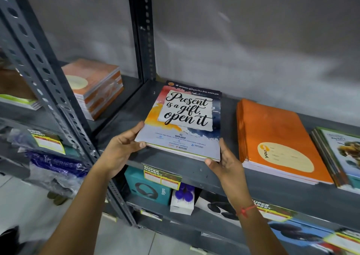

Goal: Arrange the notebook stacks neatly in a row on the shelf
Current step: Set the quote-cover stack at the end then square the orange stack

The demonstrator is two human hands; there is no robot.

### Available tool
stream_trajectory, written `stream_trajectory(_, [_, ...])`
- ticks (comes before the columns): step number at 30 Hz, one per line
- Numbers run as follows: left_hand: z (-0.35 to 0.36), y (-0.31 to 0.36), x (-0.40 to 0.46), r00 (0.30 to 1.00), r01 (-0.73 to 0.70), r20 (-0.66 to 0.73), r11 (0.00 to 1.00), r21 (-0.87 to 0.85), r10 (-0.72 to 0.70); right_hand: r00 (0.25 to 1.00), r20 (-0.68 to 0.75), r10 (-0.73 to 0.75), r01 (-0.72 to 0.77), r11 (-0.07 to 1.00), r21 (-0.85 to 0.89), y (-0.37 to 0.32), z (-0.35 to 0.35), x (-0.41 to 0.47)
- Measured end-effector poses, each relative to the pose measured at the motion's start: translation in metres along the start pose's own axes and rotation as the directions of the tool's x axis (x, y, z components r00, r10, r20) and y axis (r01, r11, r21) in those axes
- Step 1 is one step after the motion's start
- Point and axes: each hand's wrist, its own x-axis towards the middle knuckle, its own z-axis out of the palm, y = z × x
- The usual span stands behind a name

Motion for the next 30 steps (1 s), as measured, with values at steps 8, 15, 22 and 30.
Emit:
stream_trajectory(8, [0.014,-0.009,0.002,0.972,-0.063,-0.221,0.997,0.051,0.073,0.986,-0.147,-0.079,0.06,0.99,-0.125,0.003,0.009,0.001])
stream_trajectory(15, [0.009,-0.004,-0.005,0.987,-0.045,-0.152,0.998,0.054,0.053,0.993,-0.107,-0.056,0.048,0.996,-0.074,0.001,0.004,0.0])
stream_trajectory(22, [0.013,-0.003,-0.005,0.972,-0.031,-0.23,0.997,0.073,0.047,0.991,-0.125,-0.048,0.033,0.993,-0.117,0.0,0.006,-0.001])
stream_trajectory(30, [0.024,0.001,-0.004,0.921,0.007,-0.388,1.0,0.009,-0.003,0.979,-0.195,-0.054,0.027,0.99,-0.137,-0.004,0.012,0.0])
